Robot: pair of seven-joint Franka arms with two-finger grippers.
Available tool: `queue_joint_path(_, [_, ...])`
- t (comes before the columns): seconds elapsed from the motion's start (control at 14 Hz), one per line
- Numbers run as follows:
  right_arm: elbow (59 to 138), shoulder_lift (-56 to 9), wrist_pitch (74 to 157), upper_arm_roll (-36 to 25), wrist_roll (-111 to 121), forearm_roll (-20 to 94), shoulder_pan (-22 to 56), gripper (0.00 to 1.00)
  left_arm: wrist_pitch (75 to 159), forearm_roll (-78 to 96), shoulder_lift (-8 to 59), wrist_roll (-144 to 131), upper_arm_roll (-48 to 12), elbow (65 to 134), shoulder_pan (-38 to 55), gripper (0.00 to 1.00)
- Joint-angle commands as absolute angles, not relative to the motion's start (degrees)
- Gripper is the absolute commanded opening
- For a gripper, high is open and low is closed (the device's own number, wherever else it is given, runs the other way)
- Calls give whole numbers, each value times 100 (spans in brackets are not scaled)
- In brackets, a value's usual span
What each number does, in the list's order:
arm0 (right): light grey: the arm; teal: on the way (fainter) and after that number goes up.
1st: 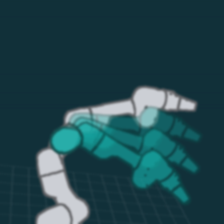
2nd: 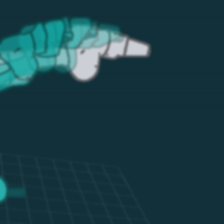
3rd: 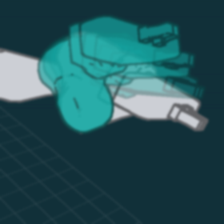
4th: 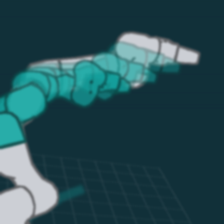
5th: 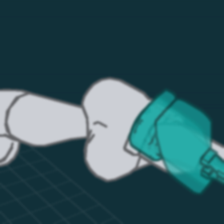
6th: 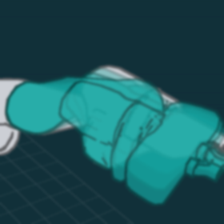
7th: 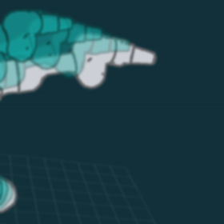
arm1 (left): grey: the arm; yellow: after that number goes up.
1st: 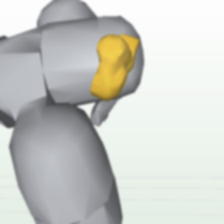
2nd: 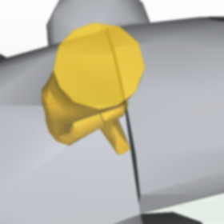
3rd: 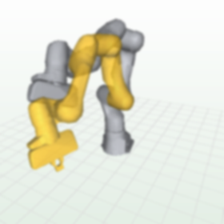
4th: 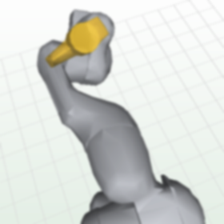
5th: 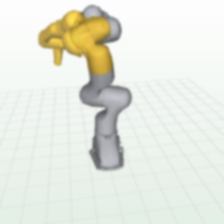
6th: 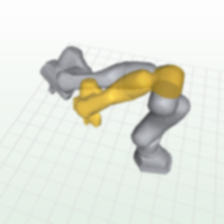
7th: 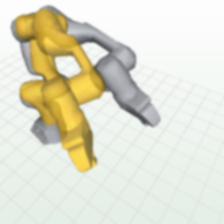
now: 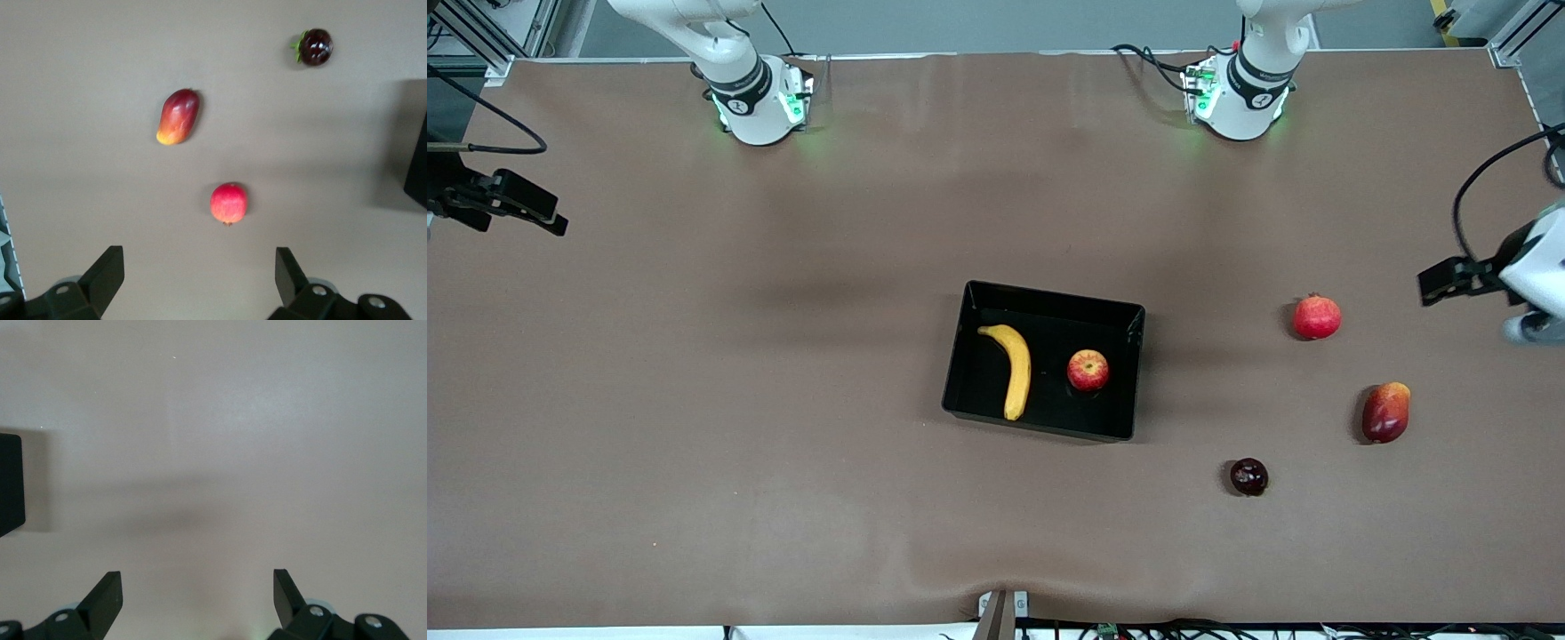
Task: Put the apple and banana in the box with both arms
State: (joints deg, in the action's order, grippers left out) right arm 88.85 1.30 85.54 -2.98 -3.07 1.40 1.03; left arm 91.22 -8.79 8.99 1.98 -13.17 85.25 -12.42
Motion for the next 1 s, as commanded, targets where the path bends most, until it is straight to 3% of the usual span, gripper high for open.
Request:
queue_joint_path(0.0, [8886, 176, 8561, -281, -369, 149, 97, 100, 9281, -510, 282, 351, -1354, 9201, -1520, 100])
queue_joint_path(0.93, [8842, 176, 8552, -290, -369, 149, 79, 100, 8939, -158, -167, 342, -1521, 9141, -1503, 100])
